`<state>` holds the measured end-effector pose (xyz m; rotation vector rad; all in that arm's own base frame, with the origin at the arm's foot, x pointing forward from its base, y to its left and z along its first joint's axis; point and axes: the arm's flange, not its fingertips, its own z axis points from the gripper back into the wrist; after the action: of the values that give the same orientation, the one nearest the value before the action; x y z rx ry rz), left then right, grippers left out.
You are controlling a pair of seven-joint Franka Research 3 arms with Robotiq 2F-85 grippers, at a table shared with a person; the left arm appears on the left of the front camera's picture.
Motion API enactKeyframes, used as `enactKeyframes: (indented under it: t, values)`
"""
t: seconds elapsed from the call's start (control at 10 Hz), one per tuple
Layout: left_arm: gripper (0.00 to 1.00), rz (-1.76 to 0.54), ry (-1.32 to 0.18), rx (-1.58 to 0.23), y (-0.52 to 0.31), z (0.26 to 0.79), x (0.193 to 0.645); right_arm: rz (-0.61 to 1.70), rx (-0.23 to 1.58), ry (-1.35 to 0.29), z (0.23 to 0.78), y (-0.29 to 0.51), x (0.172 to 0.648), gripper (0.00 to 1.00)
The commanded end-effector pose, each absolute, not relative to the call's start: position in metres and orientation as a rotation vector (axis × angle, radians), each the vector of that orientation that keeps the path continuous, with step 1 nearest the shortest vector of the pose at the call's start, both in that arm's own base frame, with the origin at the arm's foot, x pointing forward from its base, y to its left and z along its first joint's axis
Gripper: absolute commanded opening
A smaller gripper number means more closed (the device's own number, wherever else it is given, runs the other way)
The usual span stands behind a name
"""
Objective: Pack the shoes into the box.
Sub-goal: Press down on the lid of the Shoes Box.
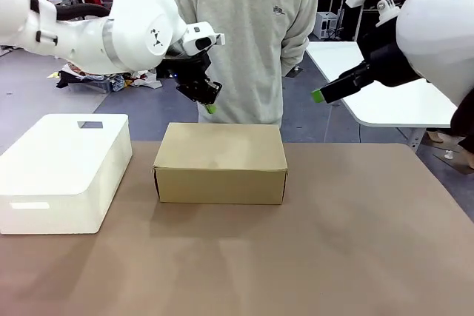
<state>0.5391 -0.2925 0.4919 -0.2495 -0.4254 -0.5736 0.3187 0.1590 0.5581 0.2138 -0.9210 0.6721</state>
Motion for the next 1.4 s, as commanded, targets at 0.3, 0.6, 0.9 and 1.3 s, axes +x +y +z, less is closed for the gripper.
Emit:
enactKeyframes:
  t: [0.3,0.6,0.9,1.3]
  values:
    - [0.00,-0.523,-0.395,-0.162,-0.316,0.457,0.566,0.673,0.202,-0.907,0.559,0.158,0.319,1.00]
    - [0.00,-0.541,-0.419,-0.137,-0.327,0.429,0.580,0.673,0.202,-0.907,0.559,0.158,0.319,1.00]
    - [0.00,-0.544,-0.384,-0.134,-0.332,0.408,0.589,0.673,0.202,-0.907,0.559,0.158,0.319,1.00]
    - [0.00,-0.529,-0.347,-0.138,-0.329,0.405,0.588,0.673,0.202,-0.907,0.559,0.158,0.319,1.00]
